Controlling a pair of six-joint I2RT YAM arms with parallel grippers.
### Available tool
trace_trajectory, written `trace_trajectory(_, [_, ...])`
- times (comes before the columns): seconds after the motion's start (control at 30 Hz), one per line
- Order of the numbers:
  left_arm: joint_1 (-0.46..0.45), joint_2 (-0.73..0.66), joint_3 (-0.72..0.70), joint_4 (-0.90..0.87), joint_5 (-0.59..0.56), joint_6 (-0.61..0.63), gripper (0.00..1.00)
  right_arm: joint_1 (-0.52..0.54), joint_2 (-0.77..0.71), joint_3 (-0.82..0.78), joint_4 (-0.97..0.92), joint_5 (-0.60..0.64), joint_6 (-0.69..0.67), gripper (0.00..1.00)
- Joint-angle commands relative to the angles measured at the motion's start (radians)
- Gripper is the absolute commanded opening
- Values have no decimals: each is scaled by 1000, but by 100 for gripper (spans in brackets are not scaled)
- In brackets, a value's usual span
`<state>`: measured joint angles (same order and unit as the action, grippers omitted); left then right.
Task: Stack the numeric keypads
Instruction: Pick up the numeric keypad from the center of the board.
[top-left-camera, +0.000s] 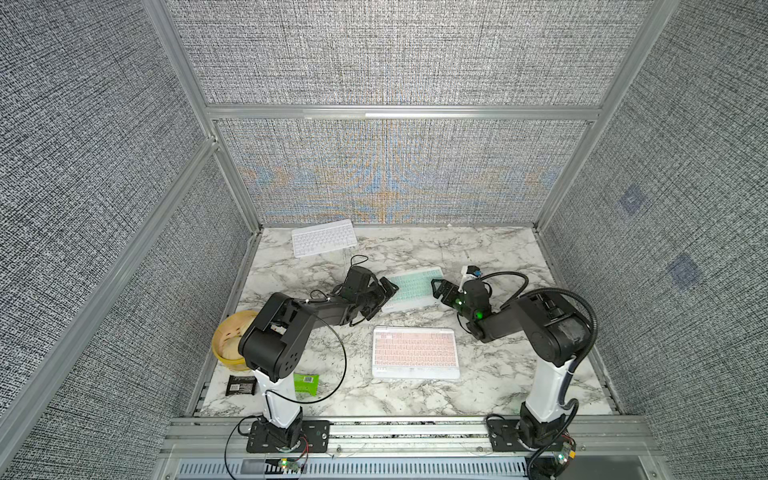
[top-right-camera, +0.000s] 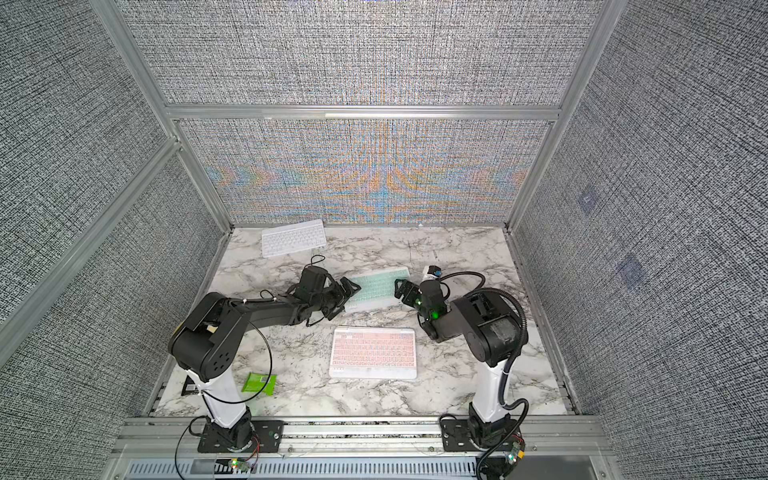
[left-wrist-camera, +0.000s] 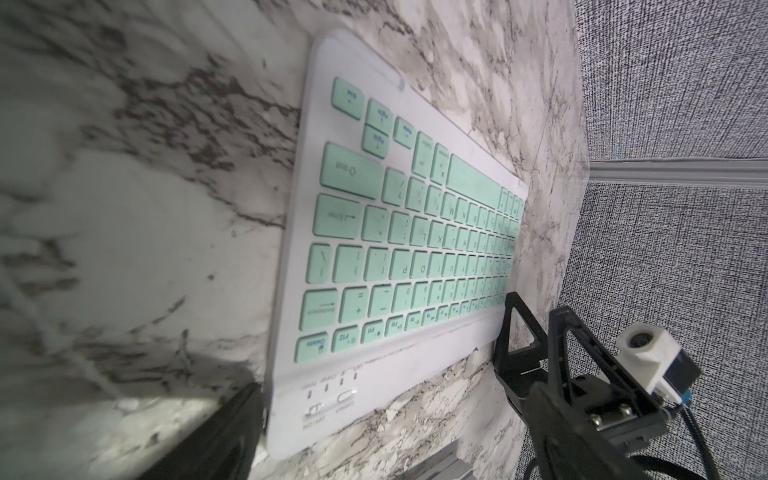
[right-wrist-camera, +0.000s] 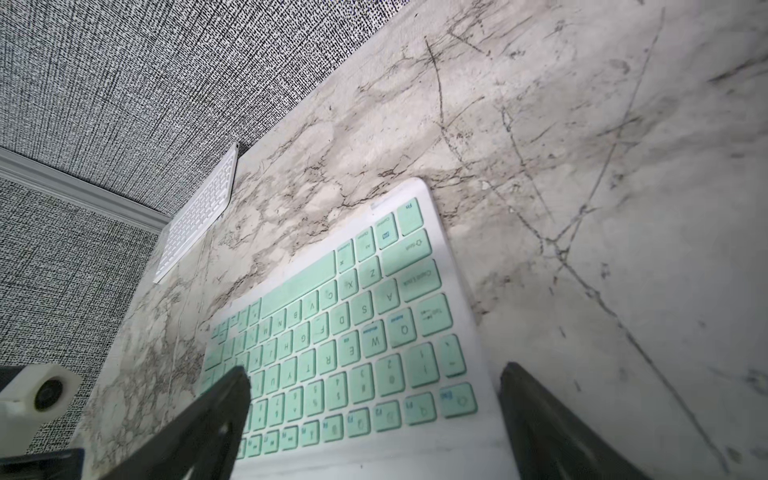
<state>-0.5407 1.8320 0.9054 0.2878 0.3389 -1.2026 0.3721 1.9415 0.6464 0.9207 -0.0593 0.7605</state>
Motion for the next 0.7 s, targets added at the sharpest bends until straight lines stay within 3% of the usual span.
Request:
trace_trajectory(0.0, [-18, 1, 21, 311, 261, -61, 98, 43, 46, -30, -499, -328, 164, 94])
trace_trajectory(0.67, [-18, -62, 72, 255, 296, 18, 98, 28, 39, 3, -472, -388, 155, 94])
